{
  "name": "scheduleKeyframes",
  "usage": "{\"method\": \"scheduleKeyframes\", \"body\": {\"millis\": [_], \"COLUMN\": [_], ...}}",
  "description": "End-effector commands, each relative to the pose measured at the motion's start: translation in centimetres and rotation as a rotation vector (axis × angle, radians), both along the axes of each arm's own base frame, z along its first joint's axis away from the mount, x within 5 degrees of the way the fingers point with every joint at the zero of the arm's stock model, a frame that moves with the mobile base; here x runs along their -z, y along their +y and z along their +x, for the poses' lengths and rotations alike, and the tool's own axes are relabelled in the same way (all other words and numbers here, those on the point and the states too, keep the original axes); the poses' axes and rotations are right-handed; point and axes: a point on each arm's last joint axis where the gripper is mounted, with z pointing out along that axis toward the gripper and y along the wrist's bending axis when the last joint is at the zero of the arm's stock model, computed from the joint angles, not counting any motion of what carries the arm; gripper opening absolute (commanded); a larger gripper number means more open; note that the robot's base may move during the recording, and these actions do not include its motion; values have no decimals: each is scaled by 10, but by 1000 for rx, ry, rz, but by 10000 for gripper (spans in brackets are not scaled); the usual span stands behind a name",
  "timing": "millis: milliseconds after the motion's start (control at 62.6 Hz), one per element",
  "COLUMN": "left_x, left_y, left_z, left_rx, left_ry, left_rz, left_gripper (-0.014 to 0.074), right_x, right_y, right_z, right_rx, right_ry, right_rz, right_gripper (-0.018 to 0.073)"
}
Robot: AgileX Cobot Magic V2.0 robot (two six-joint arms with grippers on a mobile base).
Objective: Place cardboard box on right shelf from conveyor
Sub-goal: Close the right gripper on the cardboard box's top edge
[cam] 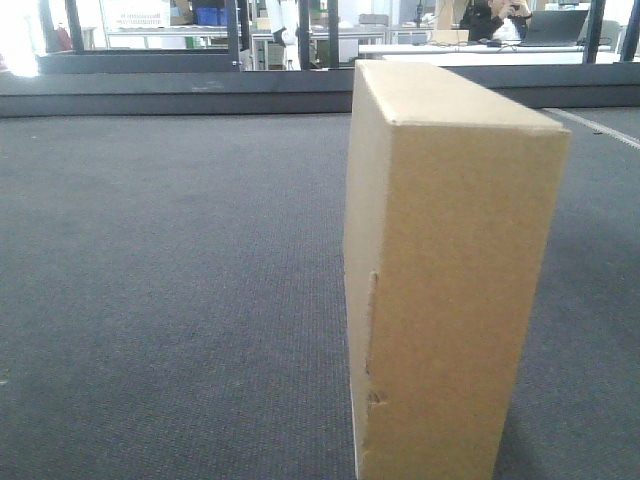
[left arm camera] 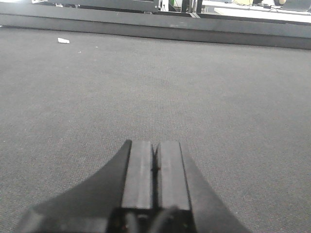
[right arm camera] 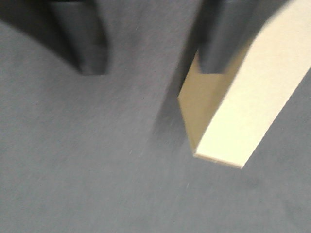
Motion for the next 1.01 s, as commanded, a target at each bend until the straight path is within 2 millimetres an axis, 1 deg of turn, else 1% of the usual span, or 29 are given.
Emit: {"method": "scheduleKeyframes", "body": {"millis": [0, 96, 192, 288, 415, 479, 559, 671, 863, 991], "left_x": [-5, -5, -5, -5, -5, -5, -5, -5, -5, -5], "left_y": [0, 0, 0, 0, 0, 0, 0, 0, 0, 0], "left_z": [0, 0, 0, 0, 0, 0, 0, 0, 0, 0], "left_rx": [-2, -2, -2, -2, -2, -2, -2, -2, -2, -2], "left_ry": [-84, -84, -84, -84, -84, -84, -84, -84, -84, -84], "left_rz": [-10, -10, -10, -10, -10, -10, -10, -10, -10, -10], "left_gripper": [-116, -116, -116, -116, -115, -115, -116, -116, -116, -116], "right_x": [-21, -30, -39, -48, -57, -59, -56, -47, -37, -27], "right_y": [9, 19, 26, 40, 65, 78, 89, 99, 111, 115], "right_z": [8, 16, 22, 28, 30, 35, 41, 47, 49, 54], "right_rx": [15, 73, 154, 231, 205, 189, 197, 201, 184, 190], "right_ry": [-26, 68, 145, 222, 287, 306, 343, 371, 399, 431], "right_rz": [47, 89, 95, 144, 113, 96, 77, 64, 37, 16], "right_gripper": [634, 634, 633, 633, 633, 633, 633, 633, 633, 633]}}
